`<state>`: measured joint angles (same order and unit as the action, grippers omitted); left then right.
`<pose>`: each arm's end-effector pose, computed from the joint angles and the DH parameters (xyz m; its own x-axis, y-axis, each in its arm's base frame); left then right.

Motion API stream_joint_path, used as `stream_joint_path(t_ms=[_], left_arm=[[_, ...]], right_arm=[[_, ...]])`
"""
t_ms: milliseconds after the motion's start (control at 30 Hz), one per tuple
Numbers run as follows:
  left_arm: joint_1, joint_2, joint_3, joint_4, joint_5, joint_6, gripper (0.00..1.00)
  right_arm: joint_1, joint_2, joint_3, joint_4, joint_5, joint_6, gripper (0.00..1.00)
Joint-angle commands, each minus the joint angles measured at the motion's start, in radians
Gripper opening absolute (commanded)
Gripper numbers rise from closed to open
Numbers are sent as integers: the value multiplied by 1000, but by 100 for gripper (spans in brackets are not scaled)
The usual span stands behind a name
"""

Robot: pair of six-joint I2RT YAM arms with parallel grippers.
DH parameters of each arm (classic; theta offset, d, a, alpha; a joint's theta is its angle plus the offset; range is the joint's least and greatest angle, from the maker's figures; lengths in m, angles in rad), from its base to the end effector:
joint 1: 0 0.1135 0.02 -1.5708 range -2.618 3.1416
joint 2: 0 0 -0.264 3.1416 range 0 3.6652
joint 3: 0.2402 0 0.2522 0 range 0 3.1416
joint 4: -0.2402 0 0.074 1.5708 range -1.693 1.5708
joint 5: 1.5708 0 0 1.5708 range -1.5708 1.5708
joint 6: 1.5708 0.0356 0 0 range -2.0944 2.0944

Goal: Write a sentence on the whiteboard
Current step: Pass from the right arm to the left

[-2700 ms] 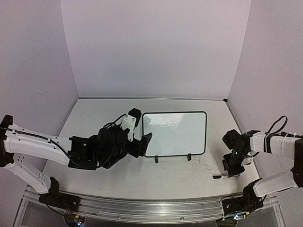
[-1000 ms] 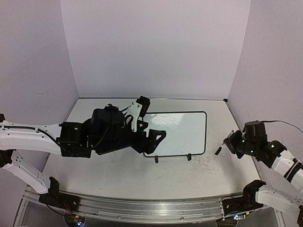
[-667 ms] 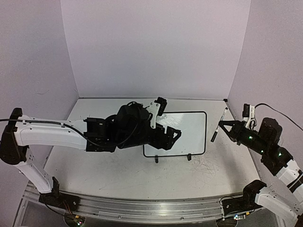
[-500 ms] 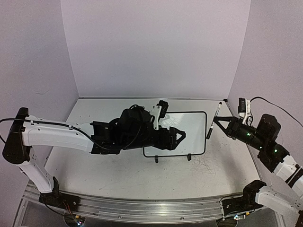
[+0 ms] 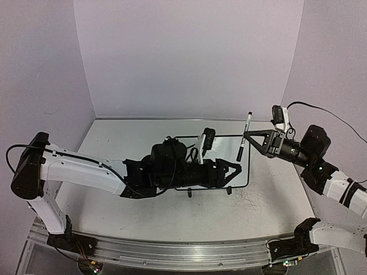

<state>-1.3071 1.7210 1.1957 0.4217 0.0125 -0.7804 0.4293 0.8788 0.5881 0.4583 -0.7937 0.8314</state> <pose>0.1066 -0.3965 0.2923 -0.7006 -0.1040 -0.7059 0.6694 0.2469 -0.7007 0.1722 0.1067 0.3206 -0.5857 0.3017 -0.7523 -0.7394 0.1812 0.6484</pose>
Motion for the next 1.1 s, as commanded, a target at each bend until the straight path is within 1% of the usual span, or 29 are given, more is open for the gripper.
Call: stream_joint_path(t_ms=[0, 167, 333, 467, 533, 667, 733, 900, 1067], left_arm=[[25, -1, 38, 71, 19, 31, 65], [89, -10, 41, 72, 100, -22, 65], [101, 28, 106, 76, 258, 25, 64], [101, 58, 154, 85, 347, 55, 59], [102, 59, 159, 87, 361, 64, 54], [120, 53, 138, 90, 386, 59, 54], [132, 37, 114, 97, 389, 59, 52], [152, 22, 98, 100, 404, 62, 42], [175, 23, 97, 105, 397, 55, 37]], right_arm=[[21, 31, 57, 101, -37, 32, 0], [58, 38, 41, 171, -13, 89, 0], [102, 20, 8, 220, 60, 139, 0], [125, 25, 5, 233, 76, 155, 0], [129, 28, 6, 232, 80, 160, 0], [137, 22, -2, 233, 120, 170, 0], [140, 24, -4, 235, 136, 174, 0], [153, 41, 6, 250, 149, 182, 0], [161, 64, 26, 252, 145, 178, 0]])
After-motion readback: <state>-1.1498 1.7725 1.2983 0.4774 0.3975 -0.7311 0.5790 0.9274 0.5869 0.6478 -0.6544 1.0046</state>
